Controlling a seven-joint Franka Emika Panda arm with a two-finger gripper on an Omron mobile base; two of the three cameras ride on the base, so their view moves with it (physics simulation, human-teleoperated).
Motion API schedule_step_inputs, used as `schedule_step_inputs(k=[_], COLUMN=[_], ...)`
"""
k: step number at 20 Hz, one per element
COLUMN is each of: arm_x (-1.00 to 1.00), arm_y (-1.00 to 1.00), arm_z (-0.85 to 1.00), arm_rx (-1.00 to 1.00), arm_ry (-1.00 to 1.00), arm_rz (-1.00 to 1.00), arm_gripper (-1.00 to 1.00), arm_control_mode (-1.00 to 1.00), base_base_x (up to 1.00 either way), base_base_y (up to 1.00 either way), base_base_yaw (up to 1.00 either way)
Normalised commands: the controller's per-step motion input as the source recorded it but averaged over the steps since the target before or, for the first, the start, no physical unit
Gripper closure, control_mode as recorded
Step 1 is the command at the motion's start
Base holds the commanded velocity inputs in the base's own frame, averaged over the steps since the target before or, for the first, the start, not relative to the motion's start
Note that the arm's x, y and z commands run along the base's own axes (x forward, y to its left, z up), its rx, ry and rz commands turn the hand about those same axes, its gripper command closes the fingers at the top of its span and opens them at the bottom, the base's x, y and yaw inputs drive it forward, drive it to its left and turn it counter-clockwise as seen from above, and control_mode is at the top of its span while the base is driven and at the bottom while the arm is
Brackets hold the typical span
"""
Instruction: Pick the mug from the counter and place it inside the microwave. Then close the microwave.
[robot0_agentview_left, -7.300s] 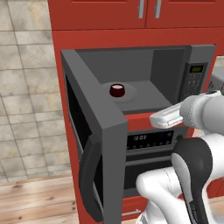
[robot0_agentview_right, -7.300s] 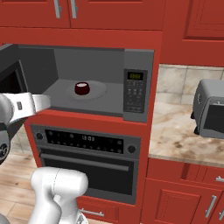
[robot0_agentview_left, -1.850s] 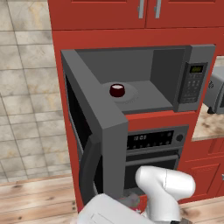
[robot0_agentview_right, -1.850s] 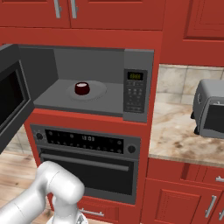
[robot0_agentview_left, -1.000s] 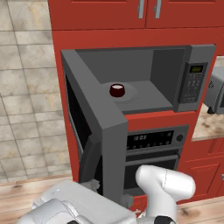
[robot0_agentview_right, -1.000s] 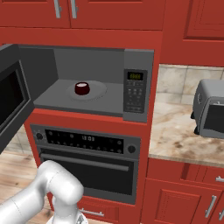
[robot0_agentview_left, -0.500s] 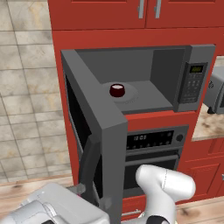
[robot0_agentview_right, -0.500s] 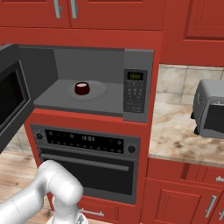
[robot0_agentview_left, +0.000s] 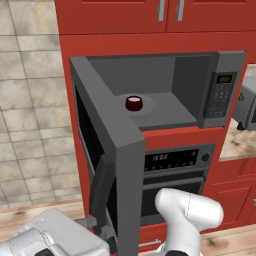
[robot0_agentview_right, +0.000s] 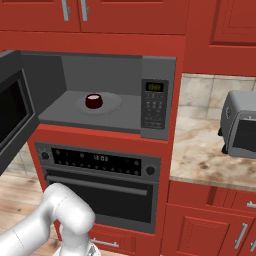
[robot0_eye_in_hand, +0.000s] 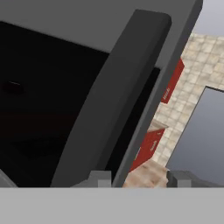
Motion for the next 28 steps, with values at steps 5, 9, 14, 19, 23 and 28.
schedule_step_inputs(k=[5, 9, 14, 19, 23, 28], arm_x=[0.31, 0.31, 0.22, 0.00, 0.06, 0.12], arm_y=[0.19, 0.18, 0.14, 0.53, 0.47, 0.28], arm_z=[-0.29, -0.26, -0.20, -0.23, -0.19, -0.08], arm_rx=[0.00, 0.00, 0.00, 0.00, 0.00, 0.00], arm_ry=[0.00, 0.00, 0.00, 0.00, 0.00, 0.00], arm_rz=[-0.01, -0.01, -0.02, 0.00, 0.00, 0.00], arm_gripper=[-1.00, -1.00, -1.00, -1.00, -1.00, -1.00], arm_control_mode=[-1.00, -1.00, -1.00, -1.00, -1.00, -1.00], base_base_x=[0.00, 0.00, 0.00, 0.00, 0.00, 0.00], base_base_y=[0.00, 0.00, 0.00, 0.00, 0.00, 0.00], base_base_yaw=[0.00, 0.00, 0.00, 0.00, 0.00, 0.00])
